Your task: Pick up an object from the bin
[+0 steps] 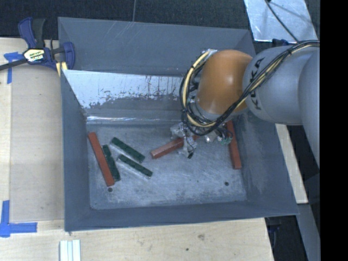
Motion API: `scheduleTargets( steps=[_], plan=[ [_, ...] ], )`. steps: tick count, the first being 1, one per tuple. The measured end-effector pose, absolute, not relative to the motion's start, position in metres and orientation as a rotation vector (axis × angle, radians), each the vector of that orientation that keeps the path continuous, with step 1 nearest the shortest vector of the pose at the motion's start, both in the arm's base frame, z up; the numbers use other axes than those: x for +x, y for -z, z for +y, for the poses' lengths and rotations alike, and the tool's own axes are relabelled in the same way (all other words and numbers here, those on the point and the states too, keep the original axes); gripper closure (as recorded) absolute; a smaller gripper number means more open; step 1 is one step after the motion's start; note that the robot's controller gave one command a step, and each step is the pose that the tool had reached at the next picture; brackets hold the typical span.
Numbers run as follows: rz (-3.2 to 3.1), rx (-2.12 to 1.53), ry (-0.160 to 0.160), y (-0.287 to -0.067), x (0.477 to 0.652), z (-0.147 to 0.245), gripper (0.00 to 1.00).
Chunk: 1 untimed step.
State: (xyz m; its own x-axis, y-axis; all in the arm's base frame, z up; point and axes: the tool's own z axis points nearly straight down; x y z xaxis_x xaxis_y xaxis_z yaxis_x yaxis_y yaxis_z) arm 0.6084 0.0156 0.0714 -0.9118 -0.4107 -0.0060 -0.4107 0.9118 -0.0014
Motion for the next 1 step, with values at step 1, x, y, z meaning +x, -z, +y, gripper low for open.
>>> scheduleTargets(
  steps=[1],
  plan=[
    [3.066, -0.660, 0.001, -0.0712, 0.6083, 0.0157, 1.00]
  ],
)
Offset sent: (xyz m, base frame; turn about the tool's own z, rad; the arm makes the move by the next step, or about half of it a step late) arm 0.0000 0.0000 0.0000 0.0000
